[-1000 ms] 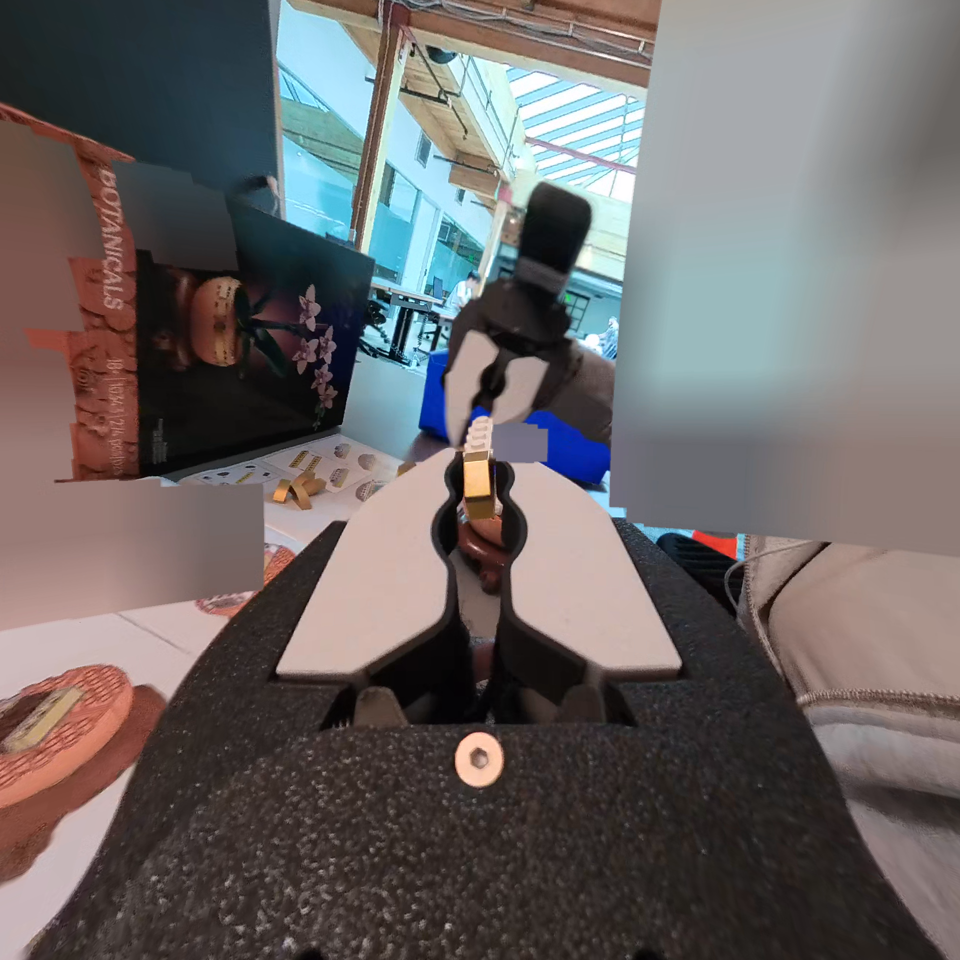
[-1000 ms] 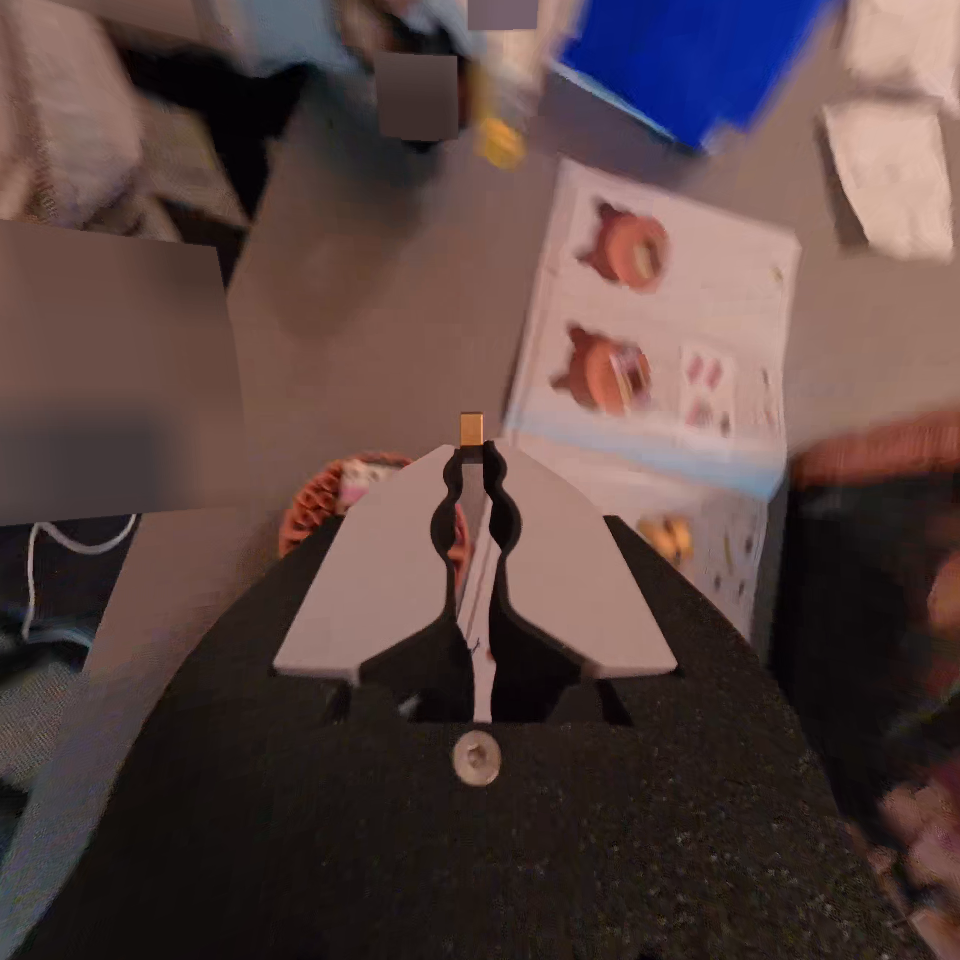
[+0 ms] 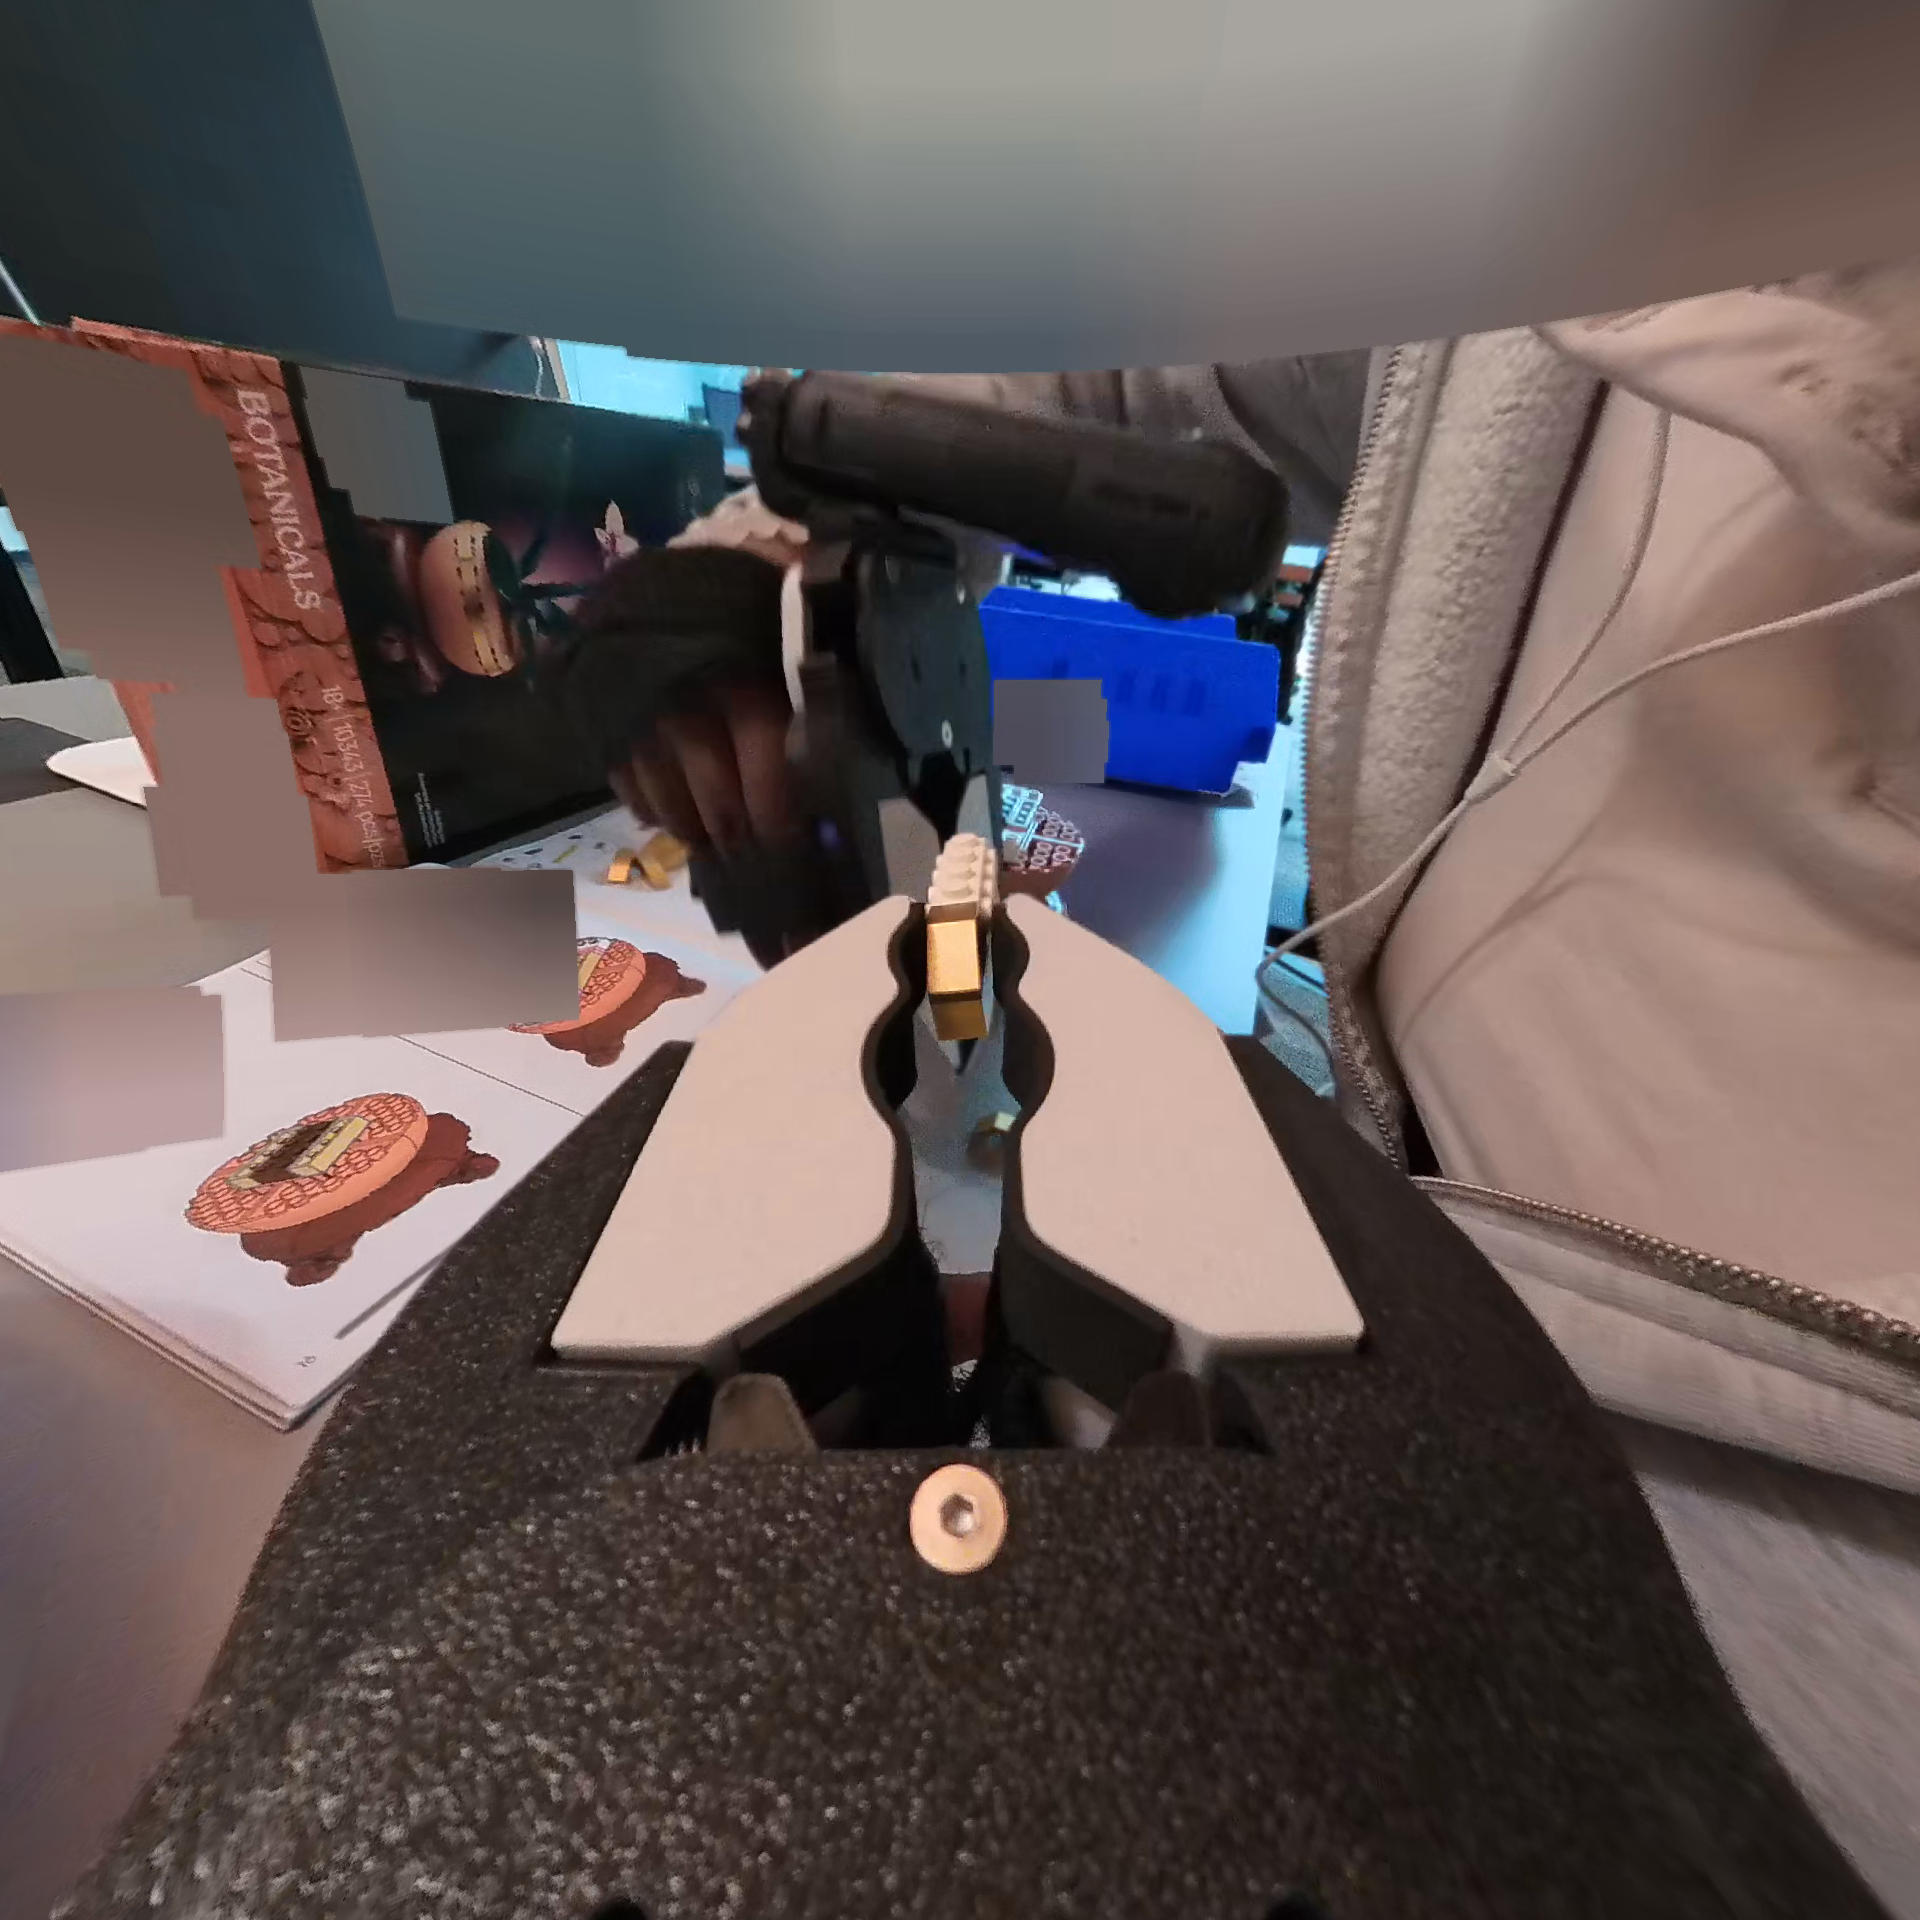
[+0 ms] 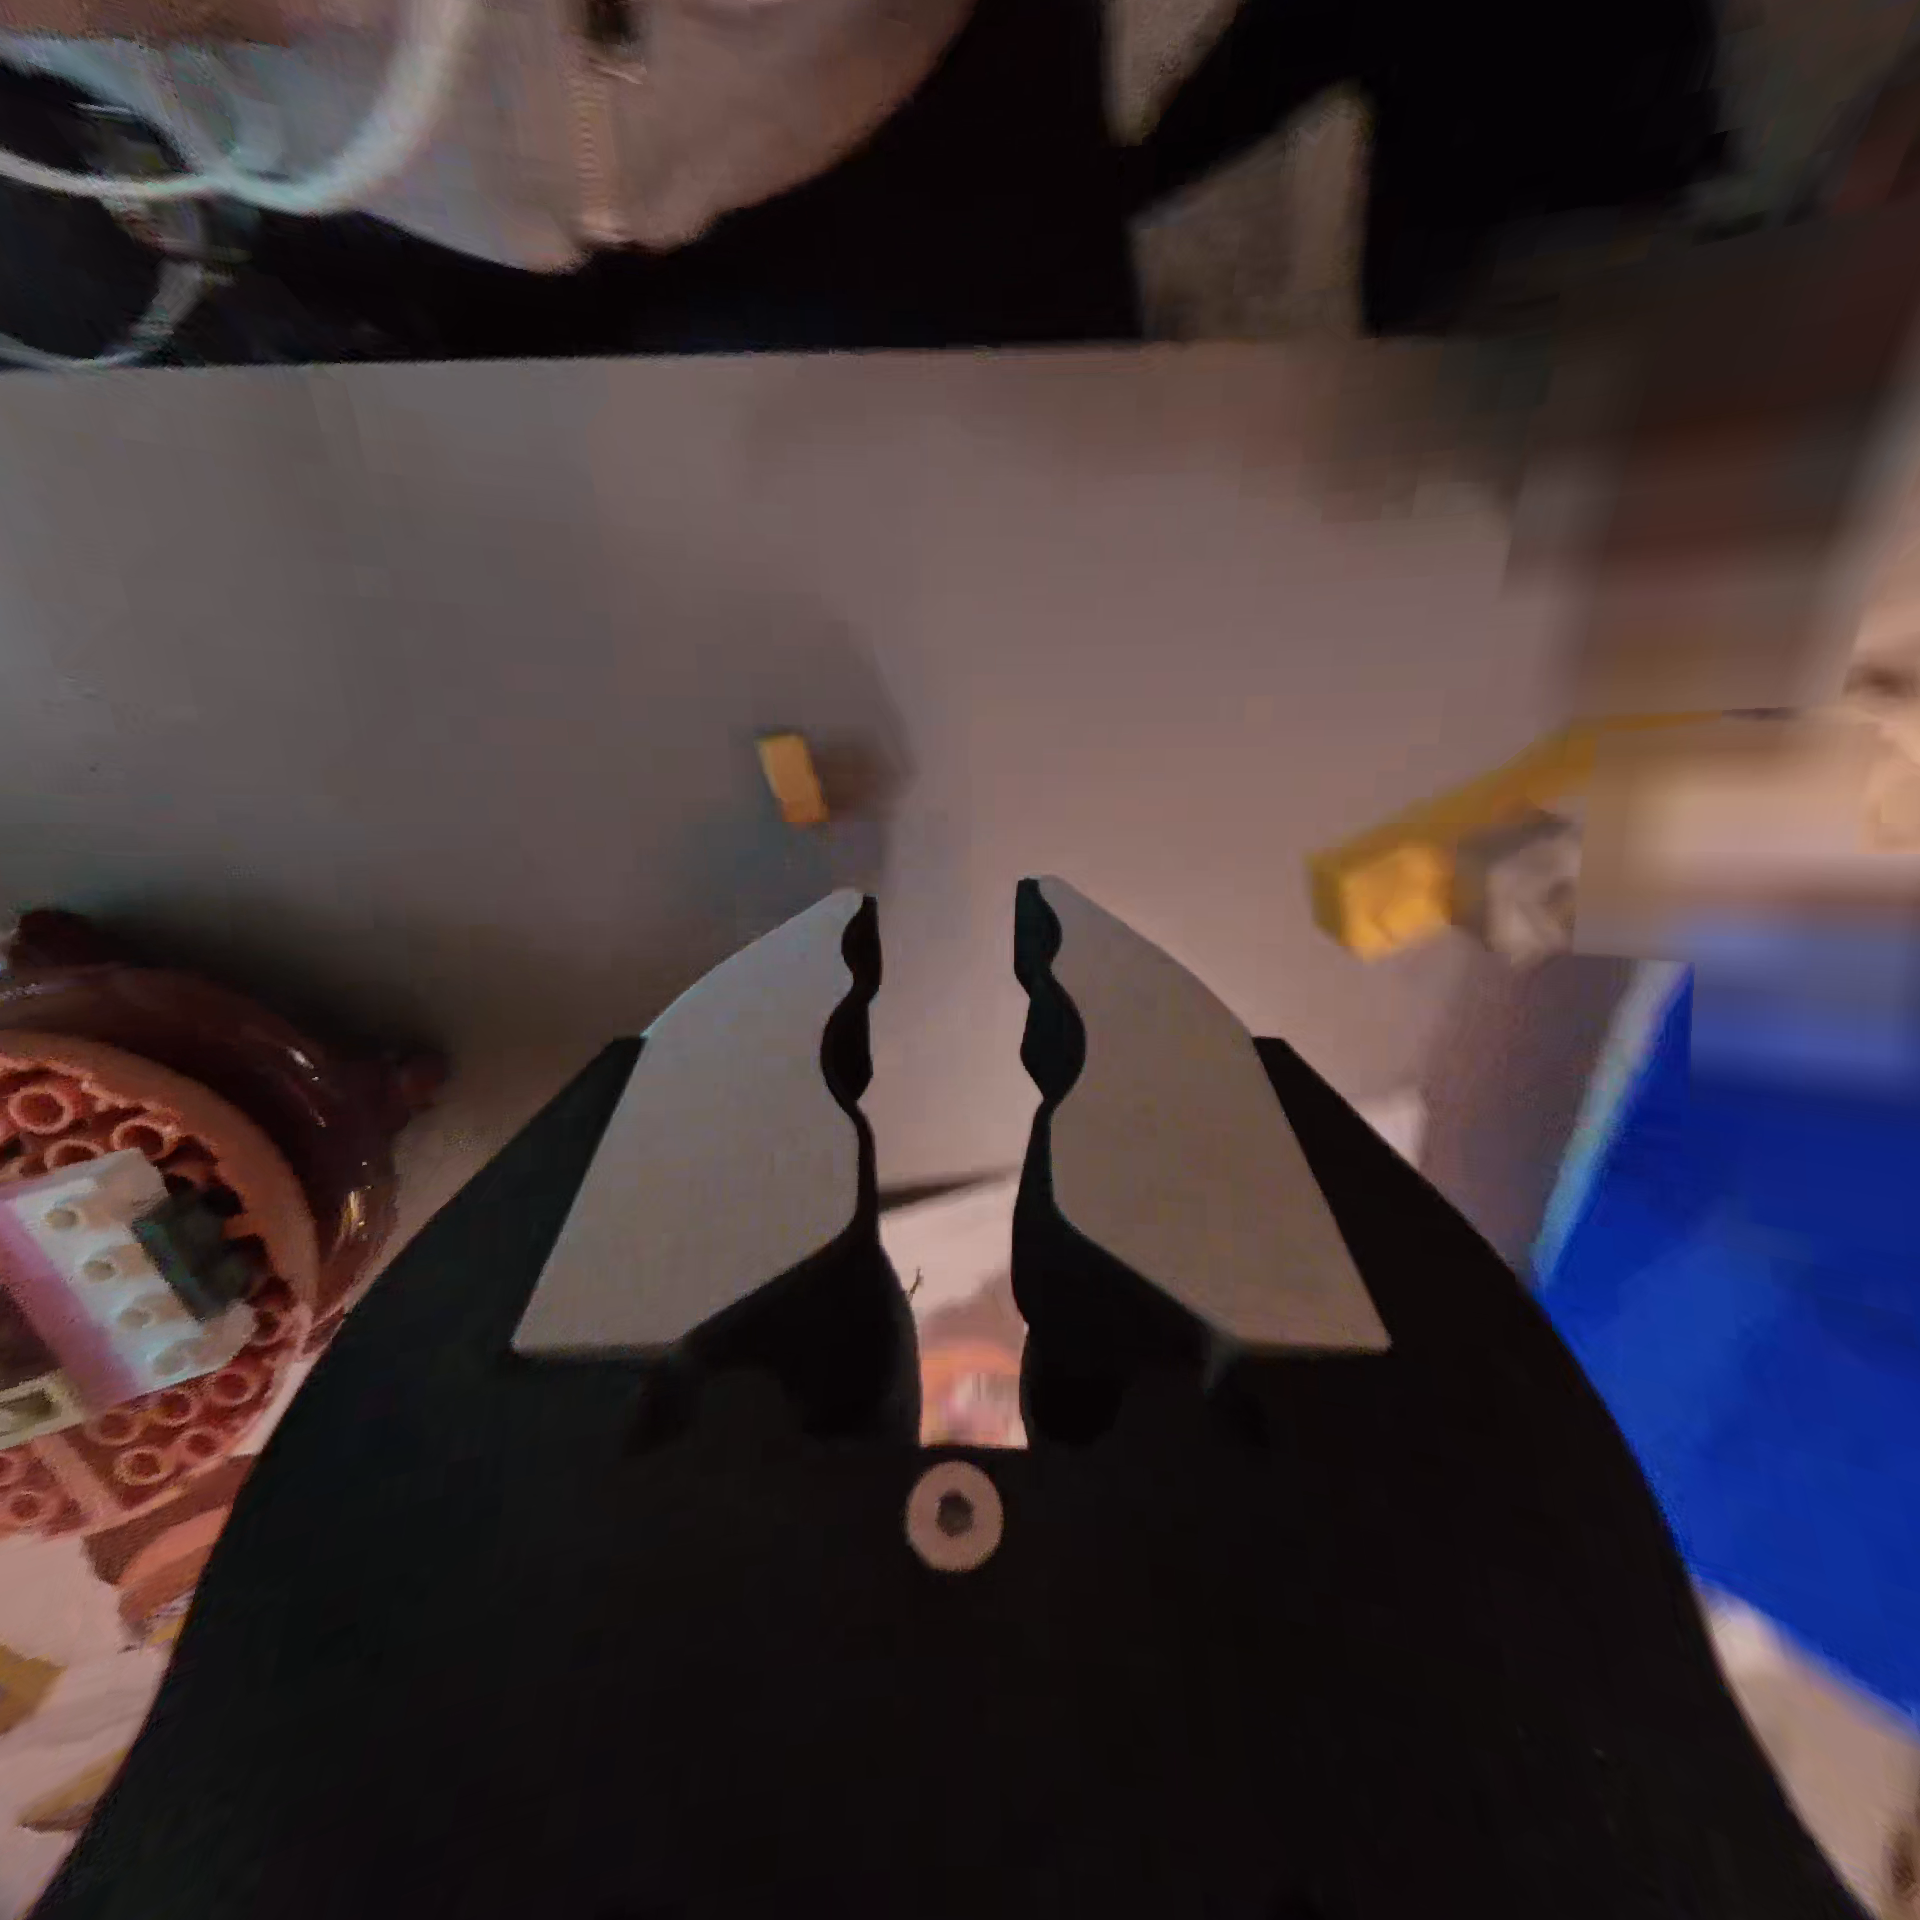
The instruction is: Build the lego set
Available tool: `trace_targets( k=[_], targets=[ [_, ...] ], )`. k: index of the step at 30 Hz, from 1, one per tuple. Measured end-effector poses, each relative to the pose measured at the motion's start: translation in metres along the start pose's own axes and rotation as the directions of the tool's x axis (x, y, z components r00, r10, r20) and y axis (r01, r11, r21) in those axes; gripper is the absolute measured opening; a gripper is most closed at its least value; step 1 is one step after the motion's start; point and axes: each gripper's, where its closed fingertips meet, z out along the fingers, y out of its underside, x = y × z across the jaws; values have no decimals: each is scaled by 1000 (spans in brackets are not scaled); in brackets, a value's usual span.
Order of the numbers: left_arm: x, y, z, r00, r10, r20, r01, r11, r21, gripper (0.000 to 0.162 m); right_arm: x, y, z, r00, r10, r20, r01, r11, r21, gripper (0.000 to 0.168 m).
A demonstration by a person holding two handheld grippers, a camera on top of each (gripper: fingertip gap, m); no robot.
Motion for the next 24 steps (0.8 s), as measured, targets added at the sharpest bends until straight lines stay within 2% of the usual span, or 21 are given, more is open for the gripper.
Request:
trace_targets(
  k=[2, 3, 4, 6, 8, 10, 11, 13, 15, 18, 21, 24],
  targets=[
    [-5, -5, -2, 999, 12, 44, -13, 1000, 25, 11, 25, 11, -33, 958, 172, -229, -194, 978, -75, 21],
    [-9, -6, -3, 996, 18, 82, -21, 999, 35, 11, 37, 15, -55, 878, 294, -379, -338, 939, -56, 17],
    [-14, -7, -4, 992, 24, 122, -29, 999, 40, 11, 43, 15, -78, 749, 433, -501, -491, 871, 19, 14],
    [-21, -6, -5, 983, 23, 181, -31, 999, 38, 11, 39, 6, -114, 380, 678, -629, -705, 653, 277, 13],
    [-27, -1, -4, 976, 9, 218, -16, 999, 29, 11, 18, -7, -124, -26, 799, -601, -743, 387, 546, 12],
    [-28, 4, 0, 977, 5, 213, -10, 1000, 25, 11, -7, -18, -101, -312, 797, -517, -688, 186, 701, 14],
    [-27, 5, 2, 978, 4, 206, -11, 999, 32, 11, -19, -22, -79, -391, 778, -492, -681, 115, 723, 17],
    [-25, 2, 6, 982, 2, 190, -14, 998, 61, 11, -40, -22, -30, -474, 731, -491, -732, -16, 682, 26],
    [-22, -2, 9, 983, 22, 184, -36, 997, 75, 11, -46, -22, 2, -510, 716, -476, -740, -83, 668, 29],
    [-23, 0, 14, 973, 84, 216, -95, 995, 42, 11, -46, -17, 15, -590, 696, -408, -672, -143, 727, 29],
    [-21, 6, 19, 970, 117, 215, -122, 992, 11, 11, -45, -17, 26, -611, 721, -328, -649, -218, 729, 29],
    [-20, 9, 22, 972, 116, 206, -118, 993, -2, 11, -35, -19, 27, -614, 745, -259, -608, -237, 758, 29]
  ],
)
